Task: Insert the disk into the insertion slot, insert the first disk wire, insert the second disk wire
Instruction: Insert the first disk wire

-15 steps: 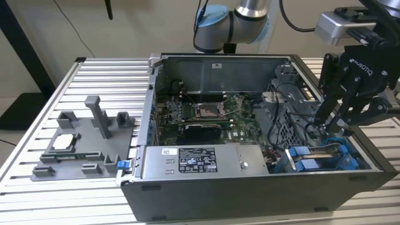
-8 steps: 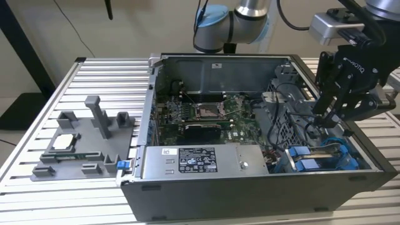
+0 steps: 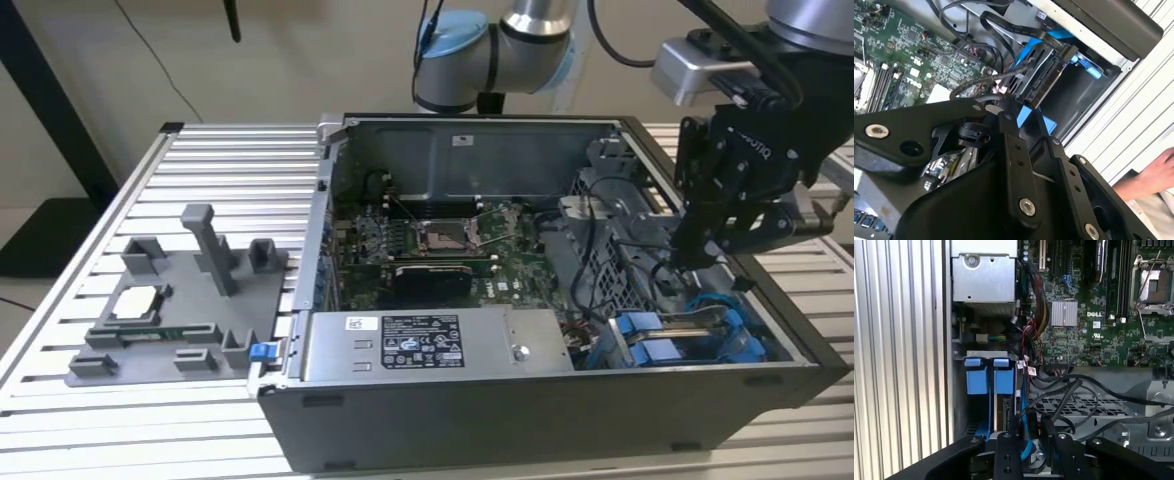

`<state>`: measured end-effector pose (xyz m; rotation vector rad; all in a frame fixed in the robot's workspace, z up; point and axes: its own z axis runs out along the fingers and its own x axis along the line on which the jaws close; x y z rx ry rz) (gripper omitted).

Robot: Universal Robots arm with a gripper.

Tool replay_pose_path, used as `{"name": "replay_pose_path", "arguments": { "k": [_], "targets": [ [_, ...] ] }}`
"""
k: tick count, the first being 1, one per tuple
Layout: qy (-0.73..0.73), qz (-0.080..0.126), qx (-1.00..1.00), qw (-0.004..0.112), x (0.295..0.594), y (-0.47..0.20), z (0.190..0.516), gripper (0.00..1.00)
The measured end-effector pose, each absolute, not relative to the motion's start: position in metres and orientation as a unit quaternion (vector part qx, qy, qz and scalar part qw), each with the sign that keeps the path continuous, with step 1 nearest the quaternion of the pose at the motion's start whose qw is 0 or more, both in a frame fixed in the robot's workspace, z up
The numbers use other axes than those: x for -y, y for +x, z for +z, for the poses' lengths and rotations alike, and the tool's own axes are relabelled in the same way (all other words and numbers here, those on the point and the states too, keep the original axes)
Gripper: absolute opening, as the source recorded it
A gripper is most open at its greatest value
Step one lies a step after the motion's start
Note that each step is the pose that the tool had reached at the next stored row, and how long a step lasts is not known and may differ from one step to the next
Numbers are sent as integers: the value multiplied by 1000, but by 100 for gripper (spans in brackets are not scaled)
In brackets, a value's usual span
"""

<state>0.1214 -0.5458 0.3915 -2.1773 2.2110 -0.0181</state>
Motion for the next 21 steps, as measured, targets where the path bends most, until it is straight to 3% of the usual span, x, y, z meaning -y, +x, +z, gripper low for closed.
{"name": "replay_pose_path", "arguments": {
  "k": [6, 21],
  "targets": [
    [-701, -11, -712, 25, 546, 120, 389, 100],
    [-701, -11, -712, 25, 546, 115, 389, 100]
  ]
}}
